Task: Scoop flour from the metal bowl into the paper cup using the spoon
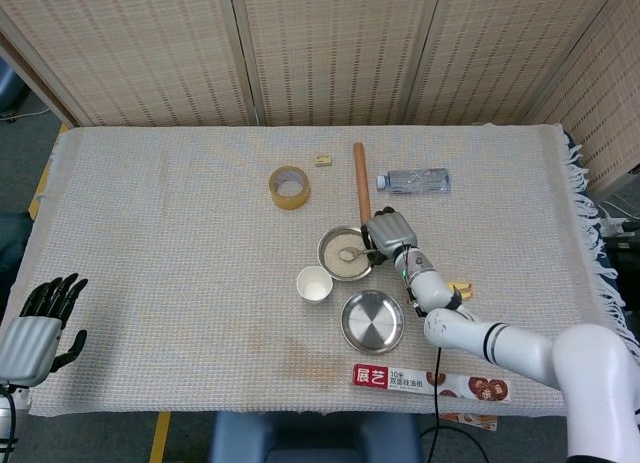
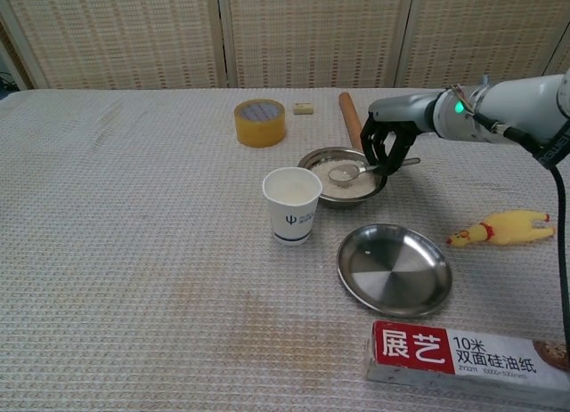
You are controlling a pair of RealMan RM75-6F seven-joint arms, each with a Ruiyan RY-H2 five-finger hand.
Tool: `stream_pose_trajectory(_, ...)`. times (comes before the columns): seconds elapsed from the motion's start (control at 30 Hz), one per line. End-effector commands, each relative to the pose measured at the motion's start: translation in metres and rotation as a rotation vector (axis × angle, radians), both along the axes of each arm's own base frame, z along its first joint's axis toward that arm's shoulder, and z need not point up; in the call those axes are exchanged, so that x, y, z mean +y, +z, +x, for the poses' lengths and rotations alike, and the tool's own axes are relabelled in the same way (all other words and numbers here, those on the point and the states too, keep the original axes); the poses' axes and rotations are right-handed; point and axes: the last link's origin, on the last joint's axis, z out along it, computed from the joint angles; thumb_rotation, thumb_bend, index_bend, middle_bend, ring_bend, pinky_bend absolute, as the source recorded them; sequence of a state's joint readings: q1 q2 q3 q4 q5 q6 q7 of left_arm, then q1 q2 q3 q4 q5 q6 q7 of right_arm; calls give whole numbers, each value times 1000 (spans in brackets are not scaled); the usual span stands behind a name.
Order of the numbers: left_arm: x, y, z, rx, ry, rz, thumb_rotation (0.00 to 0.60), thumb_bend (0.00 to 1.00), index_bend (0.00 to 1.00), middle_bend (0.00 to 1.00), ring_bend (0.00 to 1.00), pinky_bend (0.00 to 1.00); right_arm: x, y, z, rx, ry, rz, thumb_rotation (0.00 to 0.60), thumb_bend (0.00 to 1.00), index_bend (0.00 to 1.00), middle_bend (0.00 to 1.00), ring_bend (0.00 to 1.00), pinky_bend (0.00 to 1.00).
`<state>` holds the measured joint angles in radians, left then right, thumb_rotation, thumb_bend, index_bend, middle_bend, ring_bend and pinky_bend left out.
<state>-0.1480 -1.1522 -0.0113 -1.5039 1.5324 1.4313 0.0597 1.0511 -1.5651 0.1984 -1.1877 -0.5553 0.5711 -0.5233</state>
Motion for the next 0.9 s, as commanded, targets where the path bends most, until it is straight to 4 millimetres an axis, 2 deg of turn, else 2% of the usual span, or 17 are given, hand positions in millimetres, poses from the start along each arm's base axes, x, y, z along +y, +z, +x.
stream_pose_trajectory(0.03,0,0,0,0,0,0,600,438,0,0,0,96,-3,5,-6,-26,-9,1,600,342,933,592,160,115)
stream_pose_trajectory(0.53,-1,0,1,-4,-5,-1,600,437,0,0,0,96,-1,12,-4,-48,1,14,600,343,934,592,160,114)
stream_pose_trajectory(0.7,-1,0,1,-3,-6,-2,600,437,0,0,0,96,3,20,7,-96,14,14,600,345,934,592,160,114)
stream_pose_trajectory(0.9,-2,0,2,-1,-7,-4,600,437,0,0,0,96,13,33,31,-194,38,37,600,344,933,592,160,114)
